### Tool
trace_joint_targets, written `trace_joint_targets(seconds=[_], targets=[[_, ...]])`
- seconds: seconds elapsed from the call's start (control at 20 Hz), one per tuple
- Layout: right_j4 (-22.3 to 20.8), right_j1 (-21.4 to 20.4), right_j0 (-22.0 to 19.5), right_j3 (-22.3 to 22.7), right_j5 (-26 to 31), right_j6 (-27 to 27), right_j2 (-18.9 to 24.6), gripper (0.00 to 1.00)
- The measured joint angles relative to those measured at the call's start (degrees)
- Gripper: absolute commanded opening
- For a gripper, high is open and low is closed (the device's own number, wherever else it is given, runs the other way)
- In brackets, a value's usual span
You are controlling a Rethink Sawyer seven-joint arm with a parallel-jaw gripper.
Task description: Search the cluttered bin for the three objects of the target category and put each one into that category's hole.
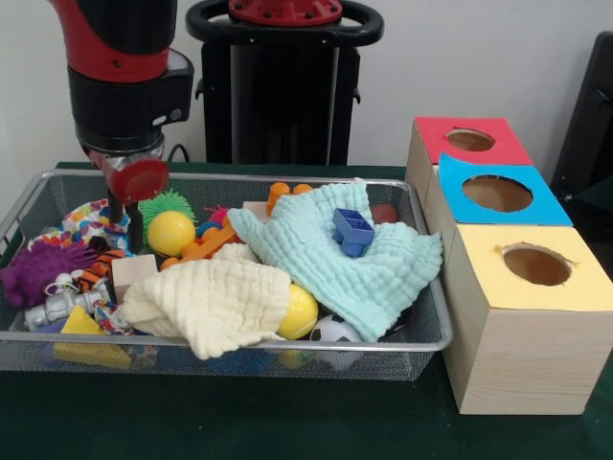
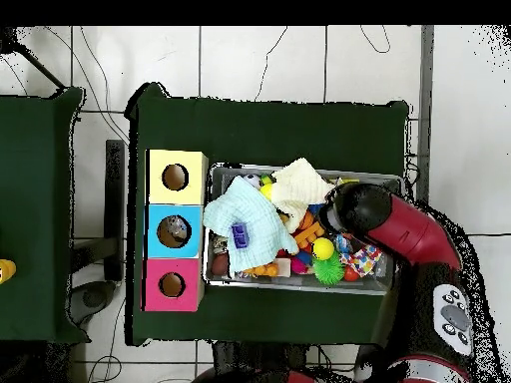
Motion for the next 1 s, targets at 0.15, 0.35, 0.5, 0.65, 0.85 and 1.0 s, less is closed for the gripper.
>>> trace_joint_targets(seconds=[0.15, 0.35, 0.5, 0.65, 0.85, 1.0], targets=[[-0.55, -0.63, 0.11, 0.58, 0.01, 0.00, 0.00, 1.00], [-0.70, -1.18, 0.41, 0.71, 0.37, 0.00, -0.06, 1.00], [-0.71, -1.26, 0.94, 0.71, 0.72, 0.00, -0.41, 1.00], [-0.71, -1.11, 1.28, 0.69, 0.72, 0.00, -0.71, 1.00], [-0.71, -0.08, 1.48, 0.32, 0.72, 0.00, -0.98, 1.00], [-0.71, 1.26, 1.55, -0.49, 0.77, 0.00, -1.23, 1.00]])
